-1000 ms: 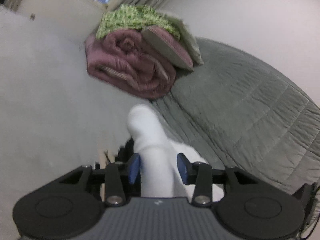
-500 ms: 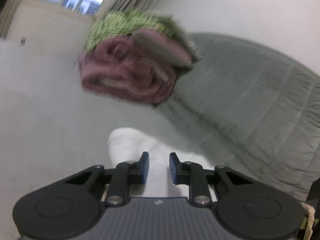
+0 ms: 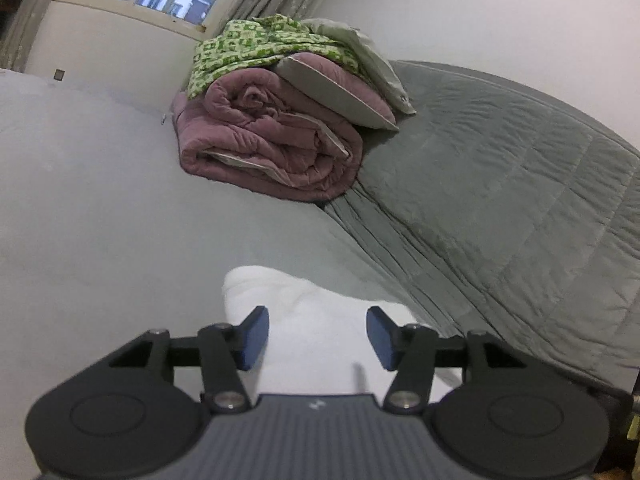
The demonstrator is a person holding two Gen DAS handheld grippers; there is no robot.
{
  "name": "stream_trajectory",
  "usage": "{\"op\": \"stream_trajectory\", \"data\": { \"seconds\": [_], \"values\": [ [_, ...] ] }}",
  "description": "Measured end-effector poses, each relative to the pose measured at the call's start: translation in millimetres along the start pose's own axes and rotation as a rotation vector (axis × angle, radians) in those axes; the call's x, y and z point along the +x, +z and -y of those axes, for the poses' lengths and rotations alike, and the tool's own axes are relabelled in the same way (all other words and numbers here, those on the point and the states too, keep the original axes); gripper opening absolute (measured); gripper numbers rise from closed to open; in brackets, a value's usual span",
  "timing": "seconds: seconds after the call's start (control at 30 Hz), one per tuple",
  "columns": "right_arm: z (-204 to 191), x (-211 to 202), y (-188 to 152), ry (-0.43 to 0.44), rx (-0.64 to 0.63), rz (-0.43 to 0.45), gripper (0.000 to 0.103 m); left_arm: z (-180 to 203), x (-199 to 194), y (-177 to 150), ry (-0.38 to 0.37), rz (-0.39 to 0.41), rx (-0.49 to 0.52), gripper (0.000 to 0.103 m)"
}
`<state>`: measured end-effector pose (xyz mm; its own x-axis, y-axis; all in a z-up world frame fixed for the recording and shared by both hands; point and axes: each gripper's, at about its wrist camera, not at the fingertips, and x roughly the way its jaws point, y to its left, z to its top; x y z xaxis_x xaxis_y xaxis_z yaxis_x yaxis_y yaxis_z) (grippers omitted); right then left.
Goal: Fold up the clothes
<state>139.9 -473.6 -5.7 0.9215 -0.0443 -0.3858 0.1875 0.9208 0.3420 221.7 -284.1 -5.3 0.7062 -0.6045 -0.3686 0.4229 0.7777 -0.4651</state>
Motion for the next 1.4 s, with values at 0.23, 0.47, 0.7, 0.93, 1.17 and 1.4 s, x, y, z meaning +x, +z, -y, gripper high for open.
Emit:
{"op": "stream_trajectory", "data": {
  "seconds": [0.23, 0.47, 0.7, 0.93, 1.17, 1.4],
  "values": [
    [-17.4, -46.8, 8.4, -0.028, 0.031, -0.043, 0.057, 22.0, -42.6, 1.2, 0.087, -0.113, 0.009, 0.072],
    [-36.4, -92.6, 9.8, -0.059, 0.069, -0.087, 0.068, 41.2, -87.5, -1.1, 0.183, -0.188, 0.035, 0.089],
    [-48.8, -116.1, 4.1, -0.087, 0.071, -0.139, 0.086, 57.6, -118.0, -12.0, 0.302, -0.245, 0.097, 0.101],
    [-57.2, -132.1, -4.5, -0.128, 0.055, -0.187, 0.101, 67.1, -121.9, -23.2, 0.353, -0.356, 0.131, 0.102],
    [-59.0, -140.1, -6.8, -0.157, 0.054, -0.22, 0.103, 77.5, -123.3, -28.4, 0.368, -0.399, 0.152, 0.102],
    [-57.2, -147.8, -5.7, -0.129, 0.084, -0.225, 0.103, 86.5, -127.9, -27.6, 0.364, -0.404, 0.166, 0.102]
  ]
}}
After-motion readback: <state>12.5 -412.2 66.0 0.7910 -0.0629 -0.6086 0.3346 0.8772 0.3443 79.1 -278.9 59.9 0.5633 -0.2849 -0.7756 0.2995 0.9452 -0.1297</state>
